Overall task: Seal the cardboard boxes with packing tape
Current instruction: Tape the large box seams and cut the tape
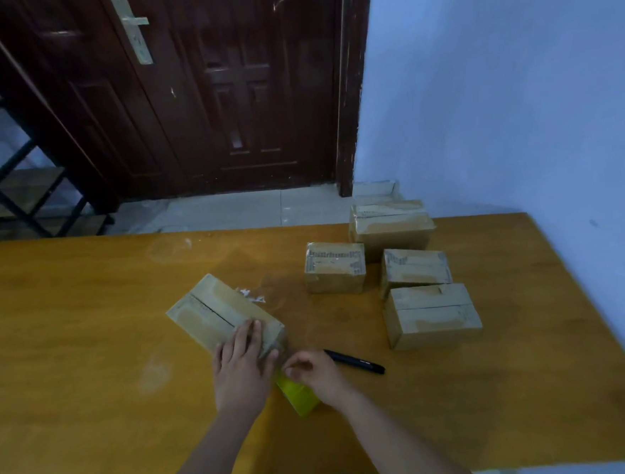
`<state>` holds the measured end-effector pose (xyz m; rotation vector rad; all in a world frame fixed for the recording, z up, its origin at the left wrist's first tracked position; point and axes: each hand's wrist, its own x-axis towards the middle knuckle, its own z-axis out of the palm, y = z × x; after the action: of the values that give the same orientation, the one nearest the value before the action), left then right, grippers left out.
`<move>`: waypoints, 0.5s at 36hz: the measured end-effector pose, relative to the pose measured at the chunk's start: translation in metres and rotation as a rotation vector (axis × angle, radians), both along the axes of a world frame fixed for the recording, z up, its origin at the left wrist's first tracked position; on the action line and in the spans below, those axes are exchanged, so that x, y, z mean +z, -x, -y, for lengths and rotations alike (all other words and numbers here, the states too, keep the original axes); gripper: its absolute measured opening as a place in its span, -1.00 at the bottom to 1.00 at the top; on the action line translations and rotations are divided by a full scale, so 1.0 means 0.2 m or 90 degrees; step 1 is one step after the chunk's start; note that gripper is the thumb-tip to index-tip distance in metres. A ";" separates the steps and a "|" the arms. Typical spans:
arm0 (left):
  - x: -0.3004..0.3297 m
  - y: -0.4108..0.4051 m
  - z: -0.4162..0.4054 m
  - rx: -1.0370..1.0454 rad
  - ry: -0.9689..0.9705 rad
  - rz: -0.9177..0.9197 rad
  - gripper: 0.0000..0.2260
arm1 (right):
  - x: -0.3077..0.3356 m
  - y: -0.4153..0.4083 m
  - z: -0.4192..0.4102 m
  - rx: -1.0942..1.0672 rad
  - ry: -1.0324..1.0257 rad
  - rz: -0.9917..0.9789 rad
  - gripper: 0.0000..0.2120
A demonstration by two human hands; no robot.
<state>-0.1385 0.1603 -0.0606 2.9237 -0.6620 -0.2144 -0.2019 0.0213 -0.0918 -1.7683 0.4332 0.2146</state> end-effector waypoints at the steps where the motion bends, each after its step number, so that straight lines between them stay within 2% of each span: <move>1: 0.00 0.00 0.00 0.003 0.000 -0.001 -0.31 | 0.00 0.00 0.00 -0.004 0.005 0.002 -0.83; 3: 0.01 0.00 0.00 0.008 0.005 -0.006 -0.31 | 0.00 0.00 -0.01 -0.005 0.013 0.006 -0.77; 8: 0.02 0.01 0.01 0.012 0.022 0.023 -0.37 | -0.01 0.01 0.00 0.016 0.021 0.009 -0.94; 13: 0.01 0.01 0.03 0.023 0.039 0.036 -0.45 | 0.00 0.07 0.03 0.007 0.031 -0.002 -0.73; 18: 0.02 0.01 0.02 -0.001 0.028 0.053 -0.38 | 0.02 0.11 0.06 -0.052 -0.003 -0.007 -0.81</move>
<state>-0.1400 0.1565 -0.0572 2.9031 -0.6723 -0.0765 -0.2229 0.0093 -0.0884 -1.7412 0.5114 0.1674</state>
